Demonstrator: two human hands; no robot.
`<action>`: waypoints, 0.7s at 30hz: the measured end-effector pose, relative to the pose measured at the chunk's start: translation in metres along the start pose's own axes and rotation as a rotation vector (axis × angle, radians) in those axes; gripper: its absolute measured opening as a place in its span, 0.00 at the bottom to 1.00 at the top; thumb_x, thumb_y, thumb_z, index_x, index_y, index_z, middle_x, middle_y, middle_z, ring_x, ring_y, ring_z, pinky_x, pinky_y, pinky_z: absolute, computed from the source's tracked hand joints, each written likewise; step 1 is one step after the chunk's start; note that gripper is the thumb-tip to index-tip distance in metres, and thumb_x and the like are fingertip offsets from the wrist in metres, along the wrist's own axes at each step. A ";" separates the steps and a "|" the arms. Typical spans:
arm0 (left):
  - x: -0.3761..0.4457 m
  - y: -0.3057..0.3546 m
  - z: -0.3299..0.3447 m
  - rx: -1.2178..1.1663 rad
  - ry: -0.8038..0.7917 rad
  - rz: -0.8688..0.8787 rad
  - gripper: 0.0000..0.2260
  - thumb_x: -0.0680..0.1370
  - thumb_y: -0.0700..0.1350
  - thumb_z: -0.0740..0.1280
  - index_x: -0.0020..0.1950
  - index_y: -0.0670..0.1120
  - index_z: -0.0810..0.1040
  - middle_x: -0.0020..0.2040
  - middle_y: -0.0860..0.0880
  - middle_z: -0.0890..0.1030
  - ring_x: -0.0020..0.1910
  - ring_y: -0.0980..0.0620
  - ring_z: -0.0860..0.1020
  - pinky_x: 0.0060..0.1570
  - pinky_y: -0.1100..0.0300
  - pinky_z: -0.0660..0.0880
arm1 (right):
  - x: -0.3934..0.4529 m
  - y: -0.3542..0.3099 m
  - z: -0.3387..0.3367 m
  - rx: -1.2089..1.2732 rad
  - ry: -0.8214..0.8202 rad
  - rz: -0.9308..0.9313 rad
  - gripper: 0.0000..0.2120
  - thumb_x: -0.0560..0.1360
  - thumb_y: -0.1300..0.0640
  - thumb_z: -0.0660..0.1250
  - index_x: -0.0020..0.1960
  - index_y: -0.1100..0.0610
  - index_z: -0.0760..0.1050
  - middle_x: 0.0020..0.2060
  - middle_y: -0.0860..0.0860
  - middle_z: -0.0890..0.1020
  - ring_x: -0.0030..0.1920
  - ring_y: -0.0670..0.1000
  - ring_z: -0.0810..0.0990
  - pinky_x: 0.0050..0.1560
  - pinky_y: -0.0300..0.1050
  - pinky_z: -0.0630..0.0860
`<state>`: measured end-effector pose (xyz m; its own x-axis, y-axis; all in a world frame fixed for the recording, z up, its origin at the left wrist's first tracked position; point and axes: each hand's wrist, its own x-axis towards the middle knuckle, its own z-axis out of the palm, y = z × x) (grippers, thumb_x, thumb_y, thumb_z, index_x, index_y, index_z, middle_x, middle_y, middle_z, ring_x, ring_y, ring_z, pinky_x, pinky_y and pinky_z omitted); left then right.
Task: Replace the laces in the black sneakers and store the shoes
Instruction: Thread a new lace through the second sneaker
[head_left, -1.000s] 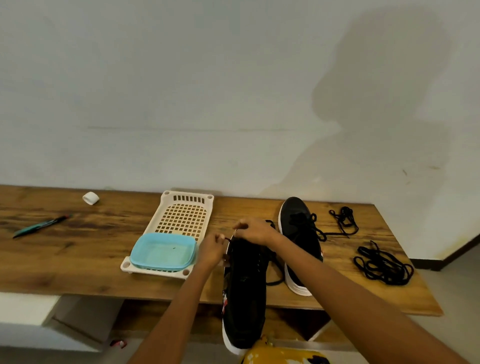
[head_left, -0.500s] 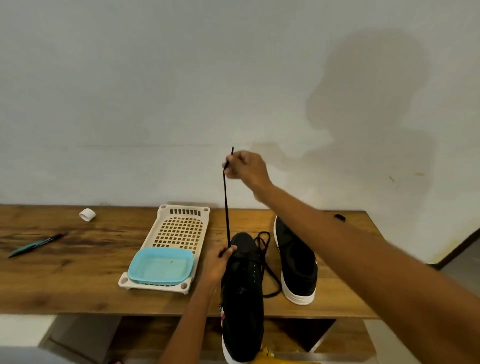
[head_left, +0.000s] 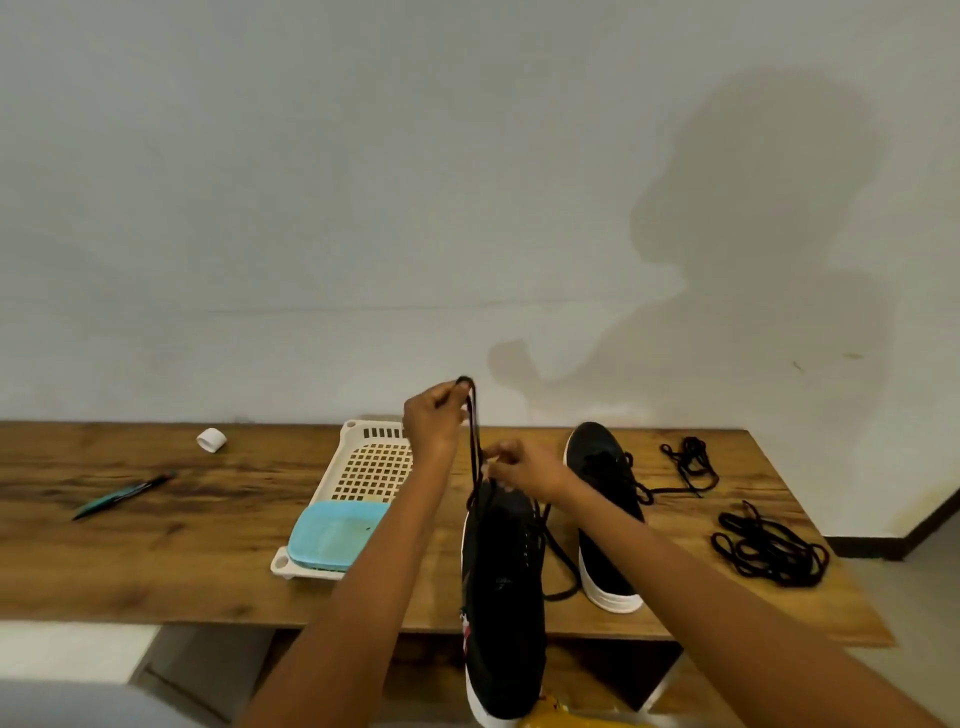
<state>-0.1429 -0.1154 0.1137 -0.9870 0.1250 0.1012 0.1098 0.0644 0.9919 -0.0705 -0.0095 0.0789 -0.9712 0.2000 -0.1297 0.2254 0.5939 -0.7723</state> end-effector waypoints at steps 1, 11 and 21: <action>0.002 0.007 0.001 -0.026 -0.028 0.004 0.09 0.75 0.42 0.69 0.52 0.39 0.82 0.42 0.47 0.81 0.26 0.63 0.77 0.45 0.58 0.76 | -0.001 -0.003 0.008 0.005 -0.008 -0.008 0.10 0.78 0.56 0.65 0.57 0.58 0.78 0.30 0.44 0.76 0.29 0.39 0.74 0.34 0.29 0.69; -0.019 -0.063 -0.014 0.039 -0.039 -0.215 0.10 0.81 0.43 0.57 0.48 0.42 0.76 0.42 0.48 0.76 0.45 0.50 0.74 0.45 0.59 0.70 | 0.016 -0.068 -0.020 0.161 0.268 -0.097 0.13 0.77 0.57 0.66 0.34 0.56 0.75 0.31 0.51 0.79 0.34 0.48 0.77 0.48 0.47 0.77; -0.046 -0.107 -0.019 0.351 -0.409 -0.160 0.09 0.78 0.37 0.63 0.55 0.43 0.80 0.51 0.49 0.81 0.51 0.54 0.77 0.42 0.73 0.68 | 0.019 -0.090 -0.031 0.238 0.259 -0.182 0.11 0.77 0.56 0.66 0.49 0.64 0.81 0.44 0.57 0.84 0.46 0.54 0.82 0.56 0.48 0.78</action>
<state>-0.1110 -0.1467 0.0047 -0.8764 0.4555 -0.1561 0.0639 0.4314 0.8999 -0.1071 -0.0347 0.1647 -0.9350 0.3162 0.1604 -0.0024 0.4468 -0.8946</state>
